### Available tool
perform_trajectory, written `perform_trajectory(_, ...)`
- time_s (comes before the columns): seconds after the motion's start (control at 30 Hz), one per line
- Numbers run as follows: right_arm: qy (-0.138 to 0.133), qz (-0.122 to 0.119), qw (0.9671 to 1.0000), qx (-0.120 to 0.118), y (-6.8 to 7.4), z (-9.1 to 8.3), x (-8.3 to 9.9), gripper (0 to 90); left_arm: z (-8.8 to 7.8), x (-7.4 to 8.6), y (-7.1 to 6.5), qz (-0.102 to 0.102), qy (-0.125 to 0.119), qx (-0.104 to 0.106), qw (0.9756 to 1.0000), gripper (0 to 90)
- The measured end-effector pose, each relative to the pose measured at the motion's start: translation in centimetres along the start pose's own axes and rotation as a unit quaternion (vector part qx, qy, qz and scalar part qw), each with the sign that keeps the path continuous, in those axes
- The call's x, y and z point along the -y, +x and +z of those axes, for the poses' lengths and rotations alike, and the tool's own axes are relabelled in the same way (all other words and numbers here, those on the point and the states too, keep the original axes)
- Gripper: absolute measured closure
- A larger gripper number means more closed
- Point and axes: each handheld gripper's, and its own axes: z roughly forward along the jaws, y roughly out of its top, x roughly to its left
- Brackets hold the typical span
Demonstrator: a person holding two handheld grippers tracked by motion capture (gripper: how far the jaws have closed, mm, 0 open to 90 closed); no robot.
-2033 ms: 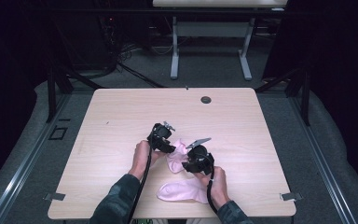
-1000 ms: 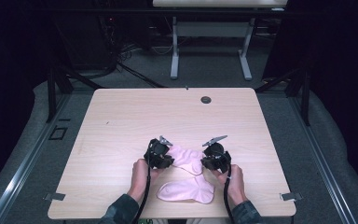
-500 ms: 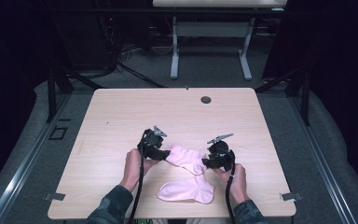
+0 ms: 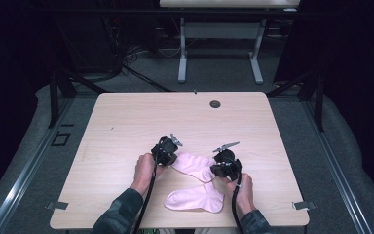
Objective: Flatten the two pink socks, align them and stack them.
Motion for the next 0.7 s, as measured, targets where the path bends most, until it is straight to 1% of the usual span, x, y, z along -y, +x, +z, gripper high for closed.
perform_trajectory(0.03,-0.002,-0.003,1.0000,0.004,0.0,-0.1,0.0,85.7,-0.2,0.2,0.0,-0.007,-0.004,0.000,1.0000,88.6)
perform_trajectory(0.07,-0.010,-0.003,0.9999,0.004,0.1,-0.1,-0.1,85.9,-0.5,0.4,0.0,-0.014,-0.005,0.008,0.9999,88.8)
perform_trajectory(0.1,-0.006,-0.008,0.9999,0.003,0.0,-0.2,-0.2,86.0,-0.9,0.6,0.0,-0.021,-0.010,0.013,0.9996,88.8)
perform_trajectory(0.13,-0.003,-0.014,0.9999,0.009,-0.1,-0.3,-0.4,86.2,-1.2,0.9,-0.2,-0.023,-0.012,0.009,0.9996,88.9)
perform_trajectory(0.17,-0.007,-0.019,0.9997,0.011,-0.2,-0.5,-0.6,86.3,-1.6,1.1,-0.4,-0.026,-0.012,0.007,0.9996,88.9)
perform_trajectory(0.2,-0.005,-0.020,0.9997,0.009,-0.4,-0.6,-0.8,86.3,-1.9,1.5,-0.5,-0.032,-0.016,0.012,0.9993,88.9)
perform_trajectory(0.23,-0.006,-0.022,0.9997,0.010,-0.5,-0.7,-1.1,86.2,-2.2,1.8,-0.6,-0.033,-0.019,0.011,0.9992,88.9)
perform_trajectory(0.3,0.002,-0.033,0.9994,0.007,-0.8,-1.0,-1.6,86.2,-2.8,2.4,-1.2,-0.031,-0.031,0.008,0.9990,88.9)
perform_trajectory(0.33,0.006,-0.033,0.9994,0.005,-0.9,-1.0,-1.8,86.2,-3.0,2.8,-1.5,-0.031,-0.033,0.007,0.9989,88.9)
perform_trajectory(0.4,0.004,-0.031,0.9995,-0.002,-1.1,-1.0,-2.1,86.1,-3.3,3.4,-2.1,-0.032,-0.039,0.011,0.9987,88.9)
perform_trajectory(0.47,0.013,-0.041,0.9991,0.000,-1.3,-0.8,-2.2,85.9,-3.4,4.0,-2.4,-0.045,-0.039,0.027,0.9978,88.8)
perform_trajectory(0.5,0.021,-0.044,0.9988,-0.004,-1.4,-0.7,-2.3,85.5,-3.4,4.2,-2.6,-0.048,-0.039,0.033,0.9975,88.6)
perform_trajectory(0.53,0.026,-0.044,0.9987,-0.003,-1.4,-0.5,-2.2,84.9,-3.3,4.4,-2.8,-0.050,-0.035,0.035,0.9975,88.3)
perform_trajectory(0.57,0.027,-0.046,0.9986,0.002,-1.5,-0.5,-2.2,84.4,-3.3,4.6,-2.9,-0.056,-0.035,0.042,0.9969,85.8)
perform_trajectory(0.6,0.025,-0.043,0.9987,-0.003,-1.4,-0.4,-2.0,83.0,-3.3,4.7,-3.0,-0.061,-0.034,0.048,0.9964,80.2)
perform_trajectory(0.63,0.024,-0.043,0.9988,-0.001,-1.4,-0.4,-1.8,80.0,-3.4,4.8,-3.0,-0.066,-0.032,0.045,0.9963,72.2)
perform_trajectory(0.67,0.016,-0.038,0.9991,0.000,-1.3,-0.4,-1.5,77.2,-3.6,4.9,-2.9,-0.069,-0.033,0.046,0.9960,65.2)
perform_trajectory(0.7,0.010,-0.033,0.9994,0.001,-1.4,-0.4,-1.3,75.3,-3.8,4.9,-2.9,-0.075,-0.038,0.036,0.9958,59.9)
